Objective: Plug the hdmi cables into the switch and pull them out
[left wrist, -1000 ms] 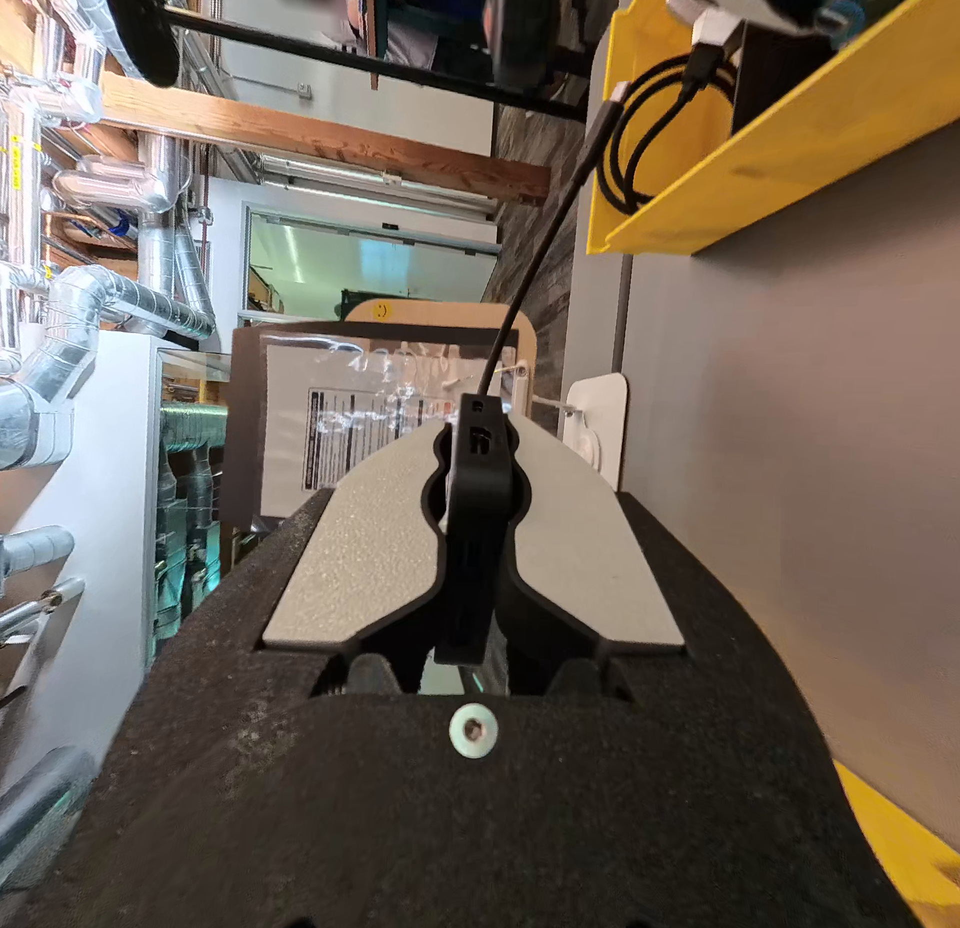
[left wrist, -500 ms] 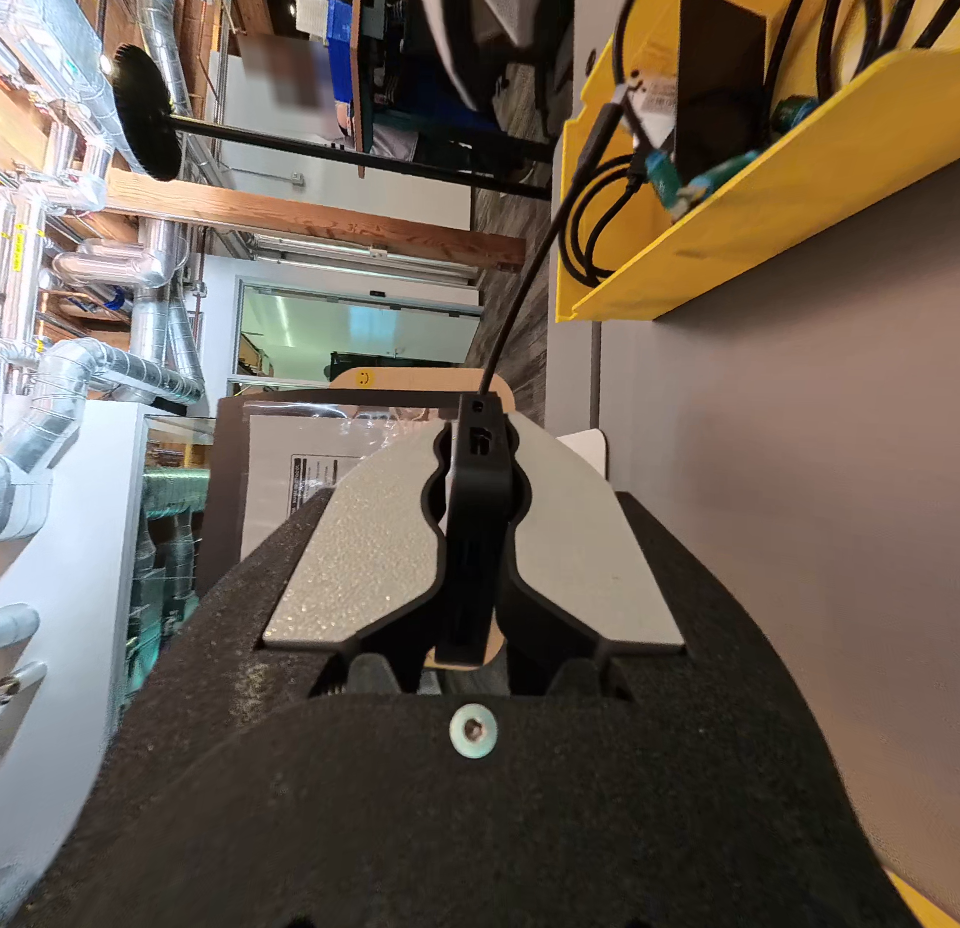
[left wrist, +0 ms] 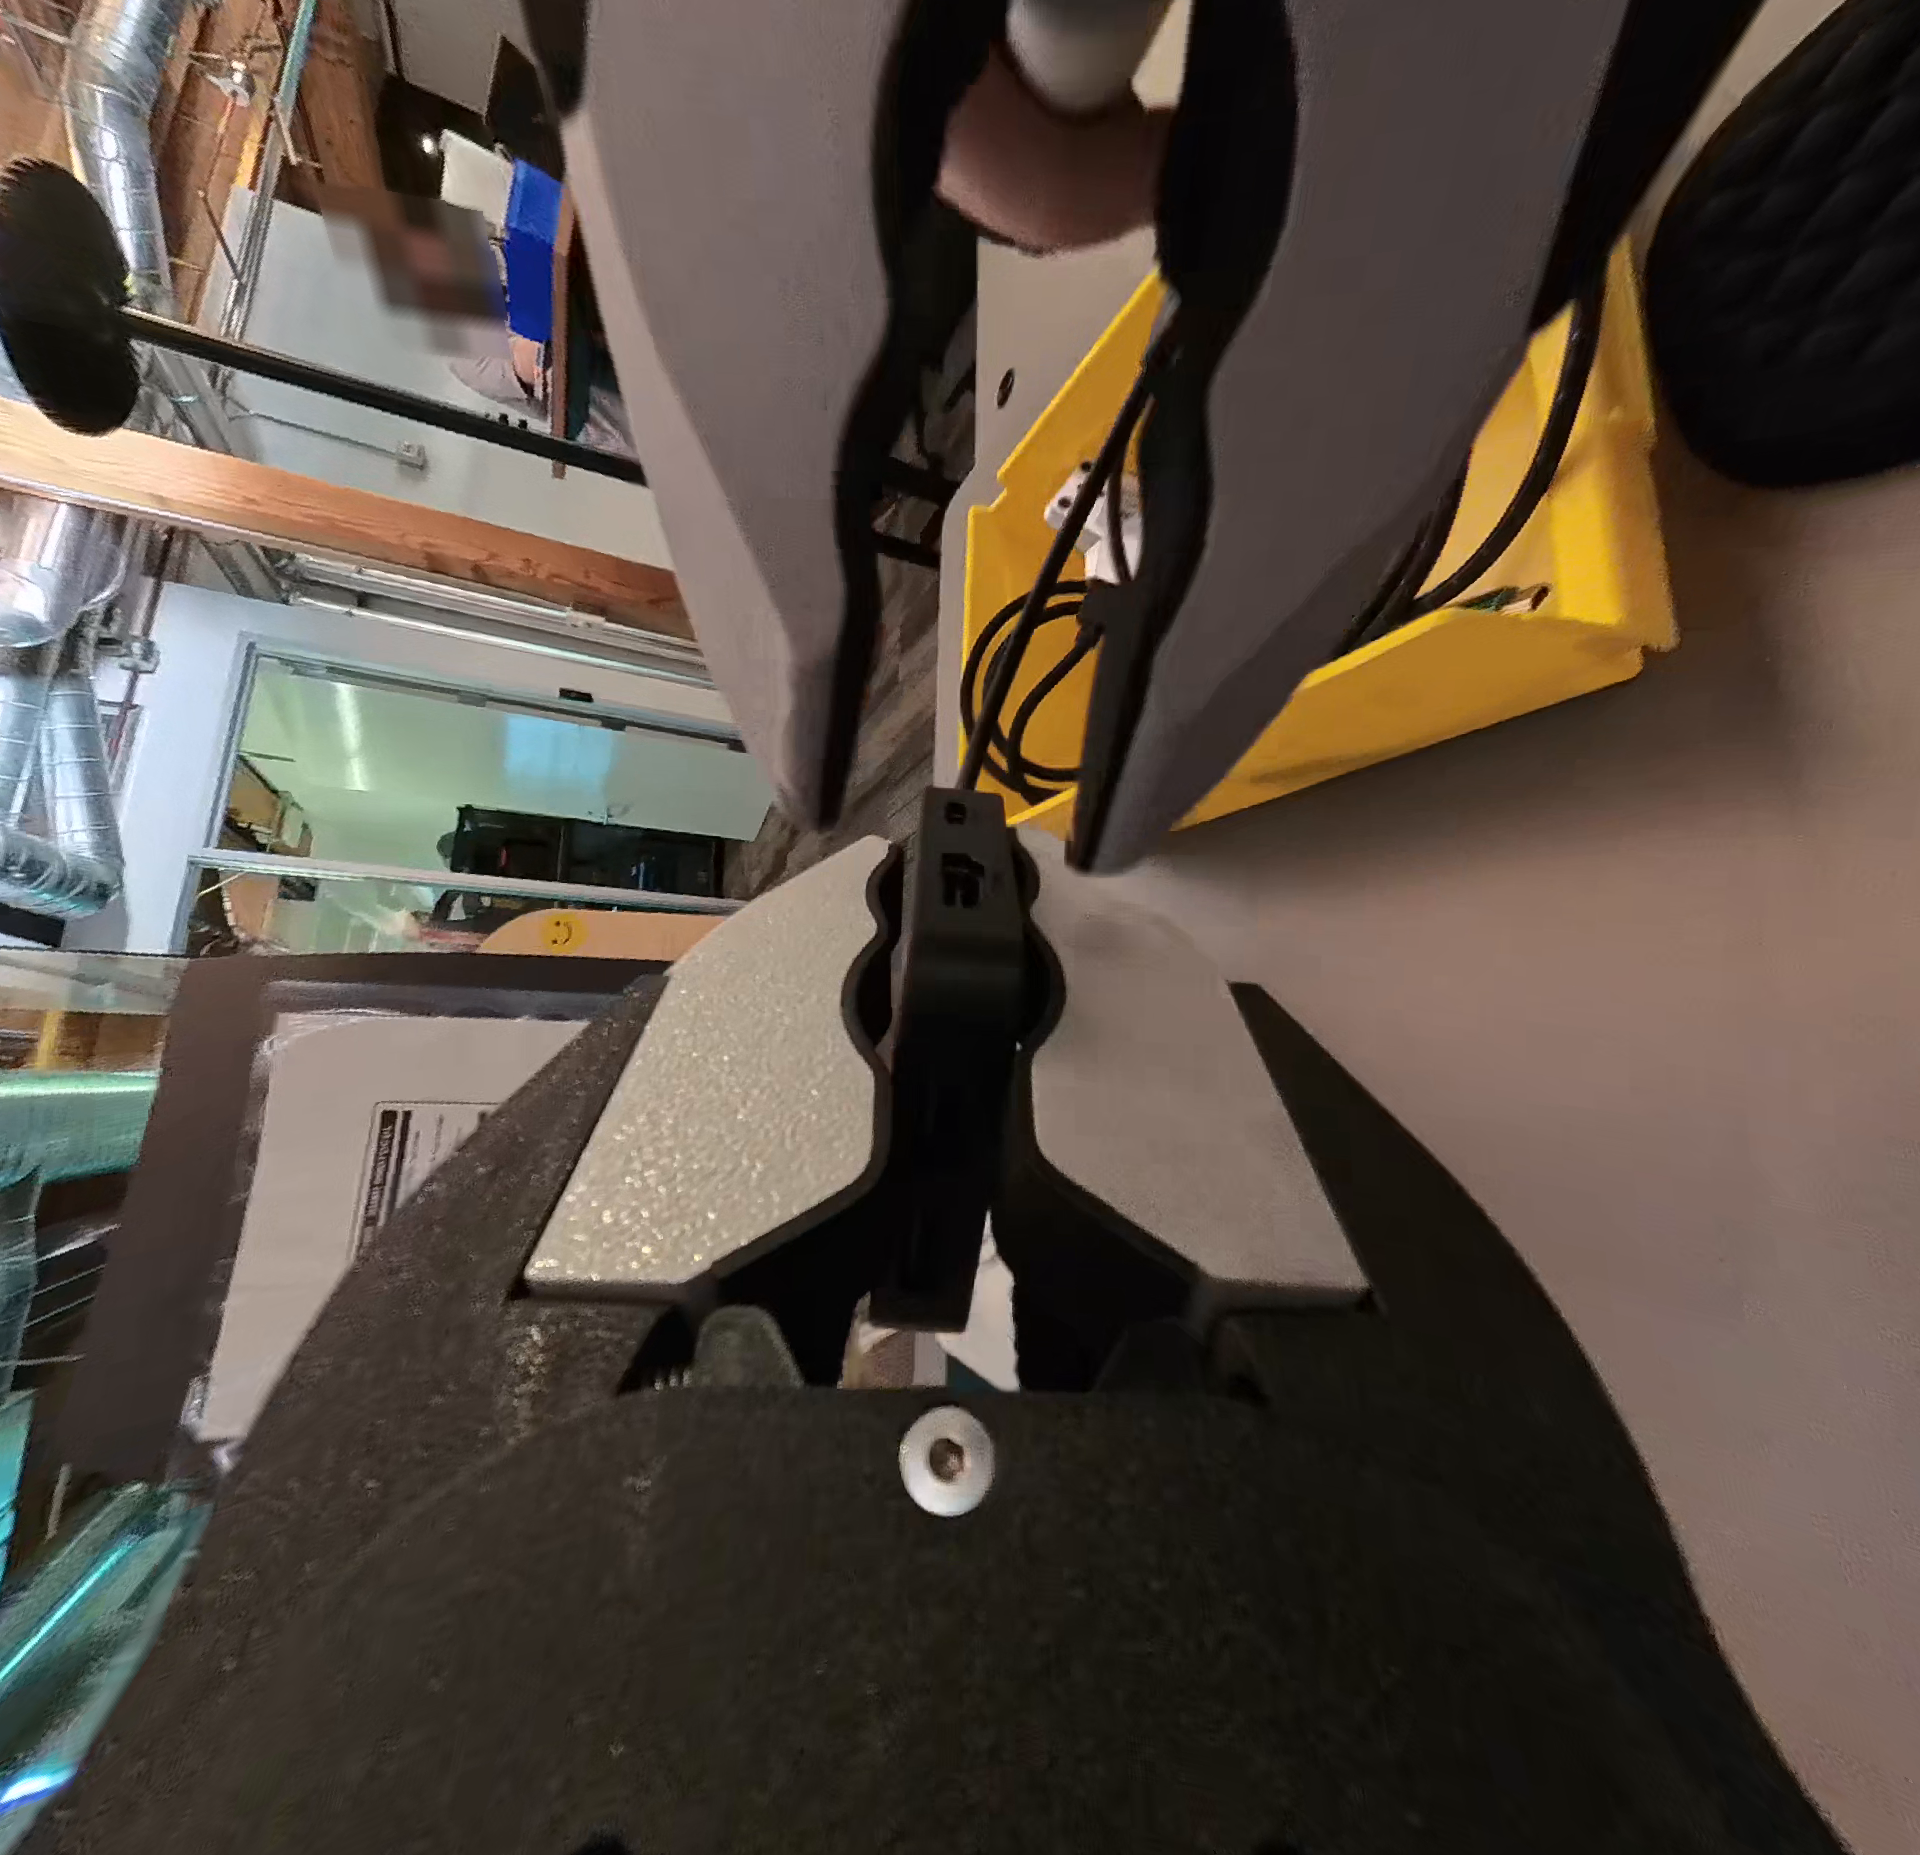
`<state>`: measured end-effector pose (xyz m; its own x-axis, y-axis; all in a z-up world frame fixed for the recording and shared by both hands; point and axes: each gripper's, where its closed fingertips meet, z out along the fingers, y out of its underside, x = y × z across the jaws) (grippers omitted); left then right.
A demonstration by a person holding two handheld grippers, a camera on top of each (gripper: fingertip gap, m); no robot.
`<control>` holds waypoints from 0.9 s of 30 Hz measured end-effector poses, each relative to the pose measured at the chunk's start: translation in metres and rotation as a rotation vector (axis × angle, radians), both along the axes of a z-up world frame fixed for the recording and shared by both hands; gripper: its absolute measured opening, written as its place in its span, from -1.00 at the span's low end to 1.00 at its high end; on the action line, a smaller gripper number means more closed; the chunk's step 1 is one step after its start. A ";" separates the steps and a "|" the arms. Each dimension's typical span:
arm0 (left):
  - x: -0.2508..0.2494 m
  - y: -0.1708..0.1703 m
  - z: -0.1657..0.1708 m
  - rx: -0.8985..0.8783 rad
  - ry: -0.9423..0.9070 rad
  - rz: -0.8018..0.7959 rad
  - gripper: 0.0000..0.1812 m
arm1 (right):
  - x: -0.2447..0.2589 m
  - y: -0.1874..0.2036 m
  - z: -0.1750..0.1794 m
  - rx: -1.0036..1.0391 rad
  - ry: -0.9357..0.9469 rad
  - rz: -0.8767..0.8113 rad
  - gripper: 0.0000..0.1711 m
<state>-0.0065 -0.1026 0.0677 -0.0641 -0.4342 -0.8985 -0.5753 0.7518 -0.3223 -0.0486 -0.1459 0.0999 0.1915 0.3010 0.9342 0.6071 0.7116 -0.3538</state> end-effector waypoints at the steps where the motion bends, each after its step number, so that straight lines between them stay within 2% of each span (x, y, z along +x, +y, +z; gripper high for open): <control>1: 0.001 -0.002 0.001 -0.008 -0.005 -0.002 -0.83 | -0.001 0.001 -0.001 -0.013 -0.001 -0.009 -0.72; 4: 0.003 -0.006 0.003 -0.001 -0.009 -0.003 -0.83 | -0.001 0.004 -0.005 -0.033 -0.011 -0.027 -0.74; 5: 0.003 -0.005 0.003 0.014 0.000 0.000 -0.83 | 0.000 0.006 -0.003 -0.025 0.003 -0.043 -0.84; 10: 0.005 -0.009 -0.008 0.062 0.056 -0.034 -0.81 | 0.003 0.004 -0.012 -0.095 -0.049 -0.057 -0.84; 12: 0.007 -0.009 -0.009 0.050 0.047 -0.031 -0.74 | 0.005 0.004 -0.014 -0.107 -0.063 -0.059 -0.84; 16: 0.006 0.007 -0.007 0.001 0.021 0.041 -0.38 | 0.016 0.007 -0.009 -0.126 -0.058 -0.080 -0.84; 18: 0.002 0.018 -0.007 -0.030 0.011 0.079 -0.27 | 0.029 0.015 -0.005 -0.132 -0.065 -0.120 -0.84; 23: -0.019 0.047 -0.001 -0.095 -0.069 0.164 -0.24 | 0.096 0.056 -0.001 -0.229 -0.116 -0.291 -0.85; 27: -0.038 0.056 -0.005 -0.092 -0.084 0.215 -0.25 | 0.149 0.105 -0.015 -0.322 -0.163 -0.429 -0.84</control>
